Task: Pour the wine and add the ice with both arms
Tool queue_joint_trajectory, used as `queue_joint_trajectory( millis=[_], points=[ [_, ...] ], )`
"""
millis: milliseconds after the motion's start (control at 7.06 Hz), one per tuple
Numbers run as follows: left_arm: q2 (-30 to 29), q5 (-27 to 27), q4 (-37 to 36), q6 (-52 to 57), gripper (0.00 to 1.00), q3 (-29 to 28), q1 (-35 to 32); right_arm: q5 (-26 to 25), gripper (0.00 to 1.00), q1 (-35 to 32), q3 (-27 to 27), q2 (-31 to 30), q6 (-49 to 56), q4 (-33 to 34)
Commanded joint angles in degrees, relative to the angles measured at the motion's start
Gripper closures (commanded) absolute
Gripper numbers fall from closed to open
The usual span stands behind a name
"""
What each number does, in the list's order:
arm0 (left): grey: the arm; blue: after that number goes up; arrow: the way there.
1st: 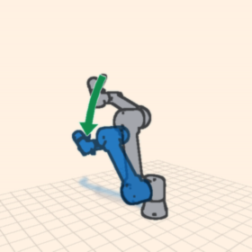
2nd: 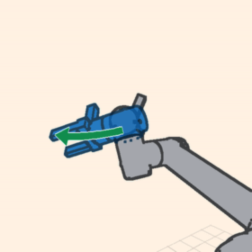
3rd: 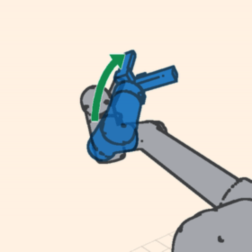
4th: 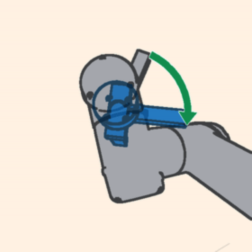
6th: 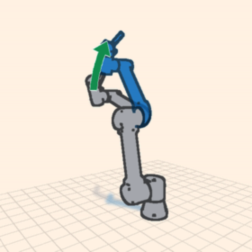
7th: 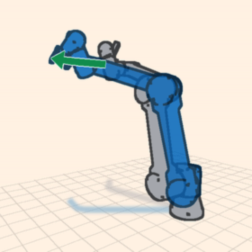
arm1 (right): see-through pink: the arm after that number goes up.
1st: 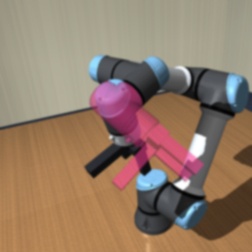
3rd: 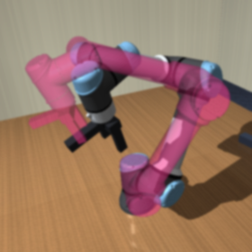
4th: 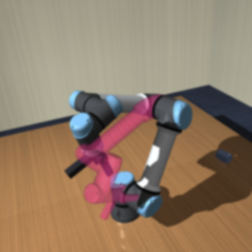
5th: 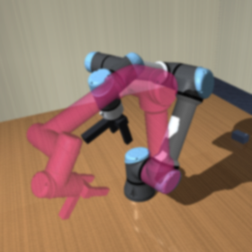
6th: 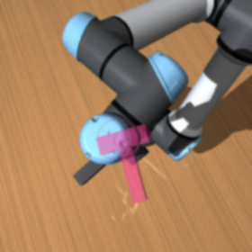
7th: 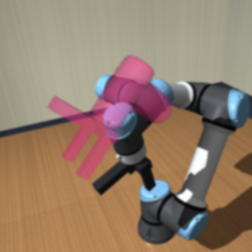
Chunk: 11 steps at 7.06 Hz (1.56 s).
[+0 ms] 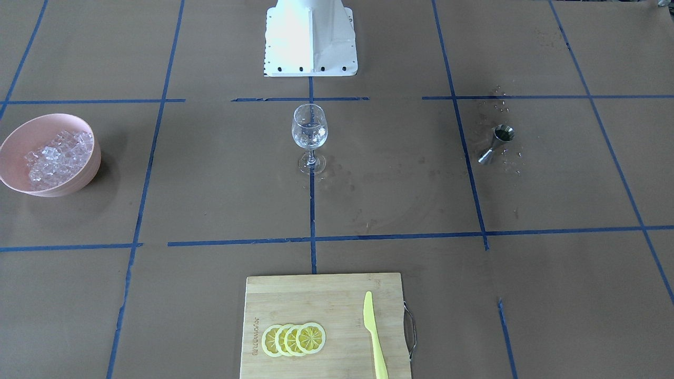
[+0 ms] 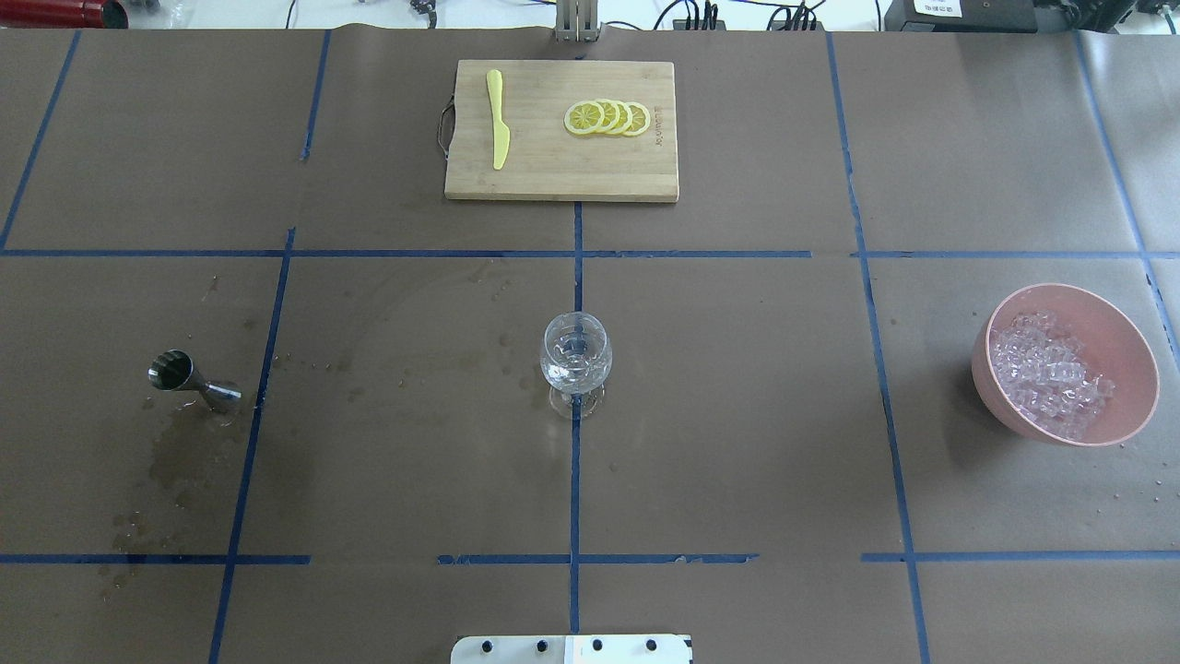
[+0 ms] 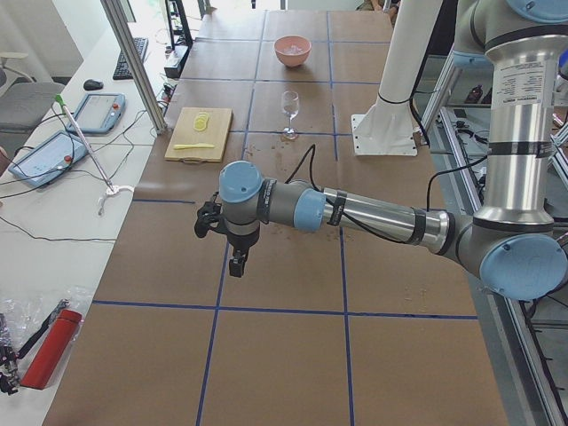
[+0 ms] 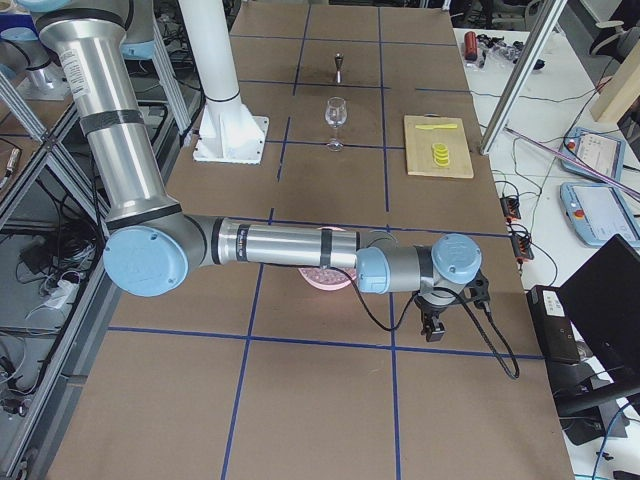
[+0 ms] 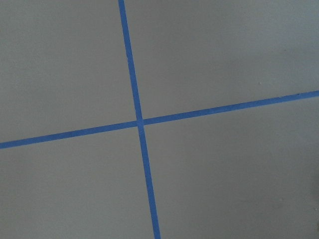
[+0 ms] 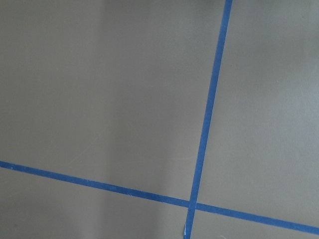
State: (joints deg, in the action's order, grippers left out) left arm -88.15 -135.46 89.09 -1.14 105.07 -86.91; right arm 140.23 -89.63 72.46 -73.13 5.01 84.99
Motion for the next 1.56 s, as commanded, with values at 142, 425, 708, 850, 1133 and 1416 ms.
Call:
queue_joint_trajectory(
  millis=[142,425,708,850,1133,1416],
  points=[
    [-0.26,0.54,0.03,0.53,0.00,3.03,0.59,0.75,0.00,-0.02,-0.04,0.62,0.00,2.28],
    [-0.35,0.28,0.12,0.53,0.00,2.51,0.69,0.84,0.00,-0.02,-0.13,0.36,0.09,1.76],
    [-1.05,-5.29,0.99,-0.43,0.00,-2.20,0.69,1.89,0.00,-0.02,-0.04,-0.08,0.26,1.49],
    [-1.06,-8.21,1.17,0.00,0.00,-1.98,0.51,2.41,0.00,-0.02,-0.13,-0.87,0.35,1.40],
    [-0.44,-10.94,4.32,-0.09,0.00,-1.27,0.60,3.30,0.00,-0.02,0.75,-3.24,0.26,-2.87],
    [-0.44,-14.80,16.49,-1.65,0.00,-0.31,0.60,3.04,0.00,0.42,-1.17,-5.18,0.44,-9.99]
  ],
)
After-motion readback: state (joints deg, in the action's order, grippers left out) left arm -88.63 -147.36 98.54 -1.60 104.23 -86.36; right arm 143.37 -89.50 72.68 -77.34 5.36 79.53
